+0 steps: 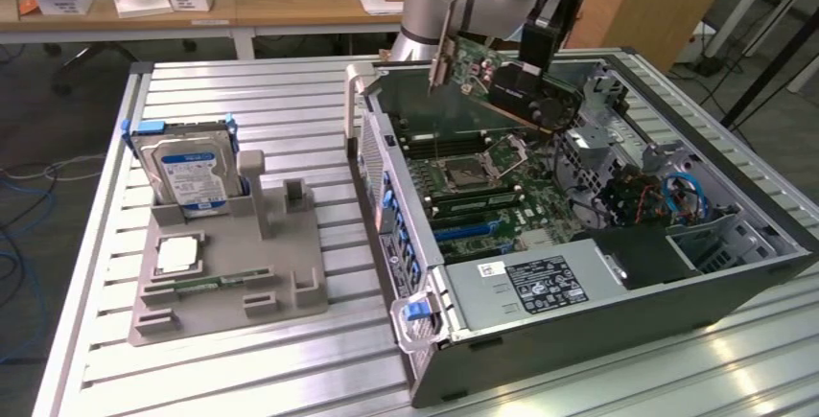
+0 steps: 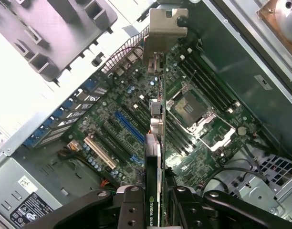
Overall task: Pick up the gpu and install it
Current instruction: 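Insert the gpu into the slot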
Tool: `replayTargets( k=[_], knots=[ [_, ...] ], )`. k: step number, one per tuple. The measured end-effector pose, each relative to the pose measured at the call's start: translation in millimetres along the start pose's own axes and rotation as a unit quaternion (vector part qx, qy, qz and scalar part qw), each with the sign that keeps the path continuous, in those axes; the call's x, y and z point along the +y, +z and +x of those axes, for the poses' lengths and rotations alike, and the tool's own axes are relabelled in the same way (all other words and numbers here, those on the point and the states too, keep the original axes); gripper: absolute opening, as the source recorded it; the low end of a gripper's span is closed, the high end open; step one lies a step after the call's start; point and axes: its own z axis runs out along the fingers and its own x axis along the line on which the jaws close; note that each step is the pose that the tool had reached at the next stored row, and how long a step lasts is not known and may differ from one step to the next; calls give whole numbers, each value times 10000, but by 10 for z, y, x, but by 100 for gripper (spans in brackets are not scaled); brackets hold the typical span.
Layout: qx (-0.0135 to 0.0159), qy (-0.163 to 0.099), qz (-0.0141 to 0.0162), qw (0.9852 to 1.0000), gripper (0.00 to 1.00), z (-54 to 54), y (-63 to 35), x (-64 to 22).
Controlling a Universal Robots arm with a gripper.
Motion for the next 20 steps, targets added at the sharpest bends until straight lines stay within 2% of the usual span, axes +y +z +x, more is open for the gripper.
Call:
replayTargets(
  k=[8, 14, 20],
  knots=[
    [1, -422, -9, 9991, 26, -4, 3, -4],
    [2, -820, -18, 9966, 26, -5, 7, -5],
    [3, -1164, -25, 9932, 26, -5, 11, -5]
  ],
)
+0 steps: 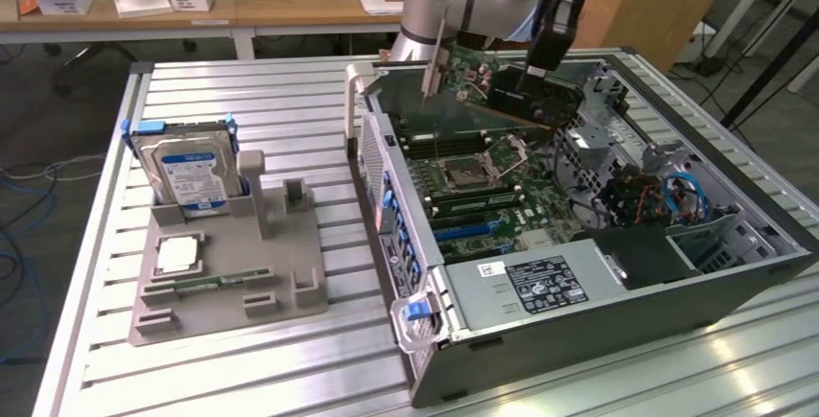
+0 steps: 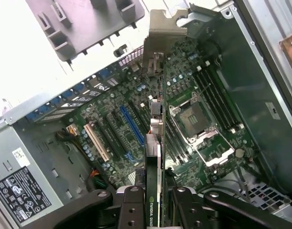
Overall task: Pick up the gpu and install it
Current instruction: 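Insert the gpu into the slot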
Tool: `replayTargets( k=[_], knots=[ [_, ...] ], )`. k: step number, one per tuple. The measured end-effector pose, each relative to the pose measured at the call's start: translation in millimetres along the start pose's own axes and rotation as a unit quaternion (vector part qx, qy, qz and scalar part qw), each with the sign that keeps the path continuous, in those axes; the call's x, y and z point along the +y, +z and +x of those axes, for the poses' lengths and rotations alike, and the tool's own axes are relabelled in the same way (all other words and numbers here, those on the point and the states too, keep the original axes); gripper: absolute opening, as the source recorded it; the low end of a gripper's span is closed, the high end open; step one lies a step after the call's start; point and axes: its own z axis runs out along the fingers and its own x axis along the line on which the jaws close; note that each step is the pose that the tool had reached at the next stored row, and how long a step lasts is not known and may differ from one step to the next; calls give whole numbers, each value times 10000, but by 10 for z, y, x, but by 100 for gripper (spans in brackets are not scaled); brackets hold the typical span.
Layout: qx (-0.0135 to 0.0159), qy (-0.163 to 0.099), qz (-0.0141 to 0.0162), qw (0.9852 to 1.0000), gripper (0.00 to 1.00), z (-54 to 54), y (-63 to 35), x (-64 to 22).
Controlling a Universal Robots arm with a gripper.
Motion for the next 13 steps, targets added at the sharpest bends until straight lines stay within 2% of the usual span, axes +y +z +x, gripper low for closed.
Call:
replayTargets(
  k=[6, 13],
  knots=[
    [1, -314, -7, 9995, 26, 0, 3, 0],
    [2, -631, -13, 9980, 26, 0, 7, 0]
  ],
)
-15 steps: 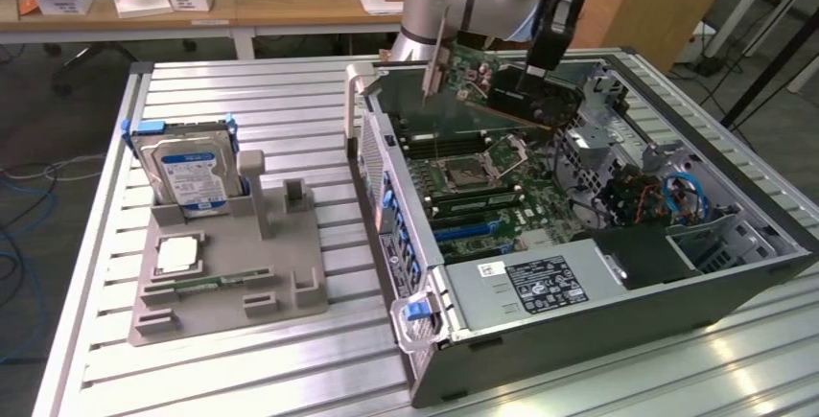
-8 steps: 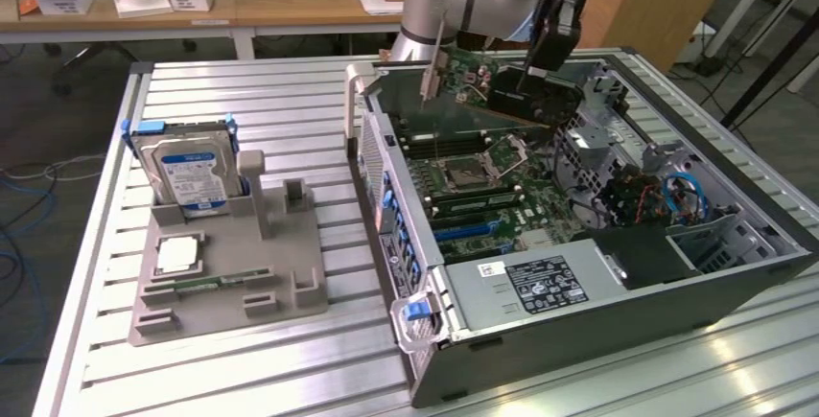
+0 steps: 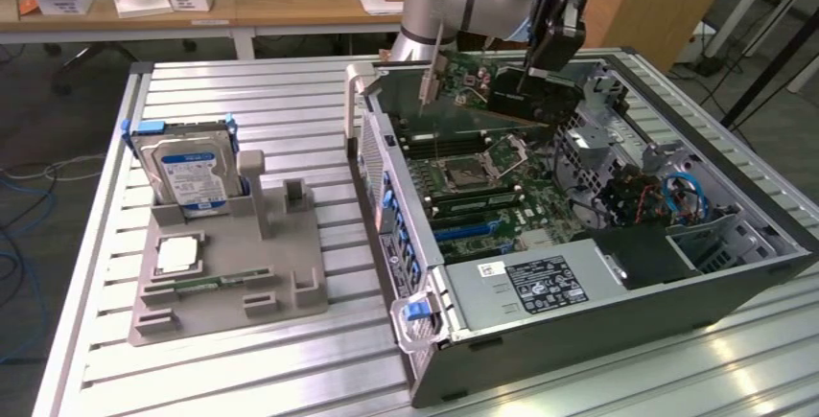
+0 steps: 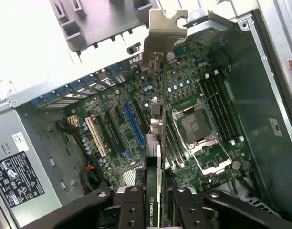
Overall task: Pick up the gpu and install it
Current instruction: 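Insert the gpu into the slot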
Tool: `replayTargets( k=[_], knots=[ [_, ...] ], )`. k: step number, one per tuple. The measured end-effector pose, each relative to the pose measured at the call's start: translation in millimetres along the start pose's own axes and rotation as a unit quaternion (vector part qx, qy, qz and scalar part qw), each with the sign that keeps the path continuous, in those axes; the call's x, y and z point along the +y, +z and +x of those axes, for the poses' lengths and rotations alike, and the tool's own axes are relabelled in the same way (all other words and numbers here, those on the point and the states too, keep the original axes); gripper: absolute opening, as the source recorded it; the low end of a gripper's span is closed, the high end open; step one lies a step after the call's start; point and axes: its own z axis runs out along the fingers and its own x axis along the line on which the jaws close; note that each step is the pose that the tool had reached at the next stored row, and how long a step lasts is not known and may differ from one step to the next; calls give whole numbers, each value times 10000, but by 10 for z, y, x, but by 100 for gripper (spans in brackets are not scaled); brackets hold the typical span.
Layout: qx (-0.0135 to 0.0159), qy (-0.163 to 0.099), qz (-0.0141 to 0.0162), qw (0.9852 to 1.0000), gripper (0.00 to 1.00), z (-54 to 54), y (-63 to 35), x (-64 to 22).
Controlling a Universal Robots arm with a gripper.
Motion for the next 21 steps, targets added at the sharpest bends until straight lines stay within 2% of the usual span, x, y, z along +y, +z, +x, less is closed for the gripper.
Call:
replayTargets(
  k=[10, 21],
  knots=[
    [1, -421, -9, 9991, 26, 0, 5, 0],
    [2, -865, -19, 9963, 26, 0, 9, 0]
  ],
)
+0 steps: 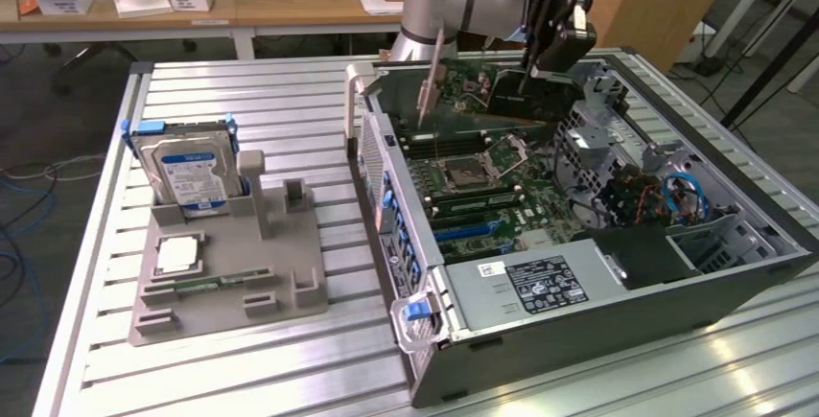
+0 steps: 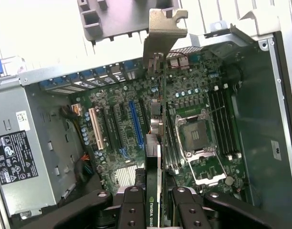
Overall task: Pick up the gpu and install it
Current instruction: 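Insert the gpu into the slot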
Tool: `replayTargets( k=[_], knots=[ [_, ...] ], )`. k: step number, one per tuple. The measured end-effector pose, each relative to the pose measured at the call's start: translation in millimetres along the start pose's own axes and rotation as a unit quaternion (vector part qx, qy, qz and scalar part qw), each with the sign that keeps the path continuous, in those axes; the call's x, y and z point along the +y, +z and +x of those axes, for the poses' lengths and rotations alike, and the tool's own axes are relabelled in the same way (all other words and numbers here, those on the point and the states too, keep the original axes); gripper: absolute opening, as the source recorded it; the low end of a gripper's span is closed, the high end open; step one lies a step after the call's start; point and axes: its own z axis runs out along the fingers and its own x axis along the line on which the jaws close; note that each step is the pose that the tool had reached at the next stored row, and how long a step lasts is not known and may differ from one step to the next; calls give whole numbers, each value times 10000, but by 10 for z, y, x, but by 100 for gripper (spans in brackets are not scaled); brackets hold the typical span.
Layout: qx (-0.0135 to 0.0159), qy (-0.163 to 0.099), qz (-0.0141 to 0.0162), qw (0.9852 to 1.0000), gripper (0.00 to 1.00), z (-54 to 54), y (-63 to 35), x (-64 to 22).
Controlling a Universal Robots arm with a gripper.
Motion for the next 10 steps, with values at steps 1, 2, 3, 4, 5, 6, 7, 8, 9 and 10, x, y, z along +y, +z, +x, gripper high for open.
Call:
replayTargets(
  k=[1, 2, 3, 4, 5, 6, 7, 8, 9, 10],
  knots=[
    [0, -39, -1, 10000, 26, 0, 0, 0],
    [0, -79, -2, 10000, 26, 0, 1, 0],
    [0, -118, -3, 9999, 26, 0, 1, 0],
    [0, -158, -3, 9999, 26, 0, 1, 0],
    [1, -196, -4, 9998, 26, 0, 2, 0],
    [1, -232, -5, 9997, 26, 0, 2, 0],
    [1, -270, -6, 9996, 26, 0, 3, 0],
    [1, -307, -6, 9995, 26, 0, 3, 0],
    [1, -348, -8, 9994, 26, 0, 3, 0],
    [1, -385, -9, 9993, 26, 0, 3, 0]
  ],
)
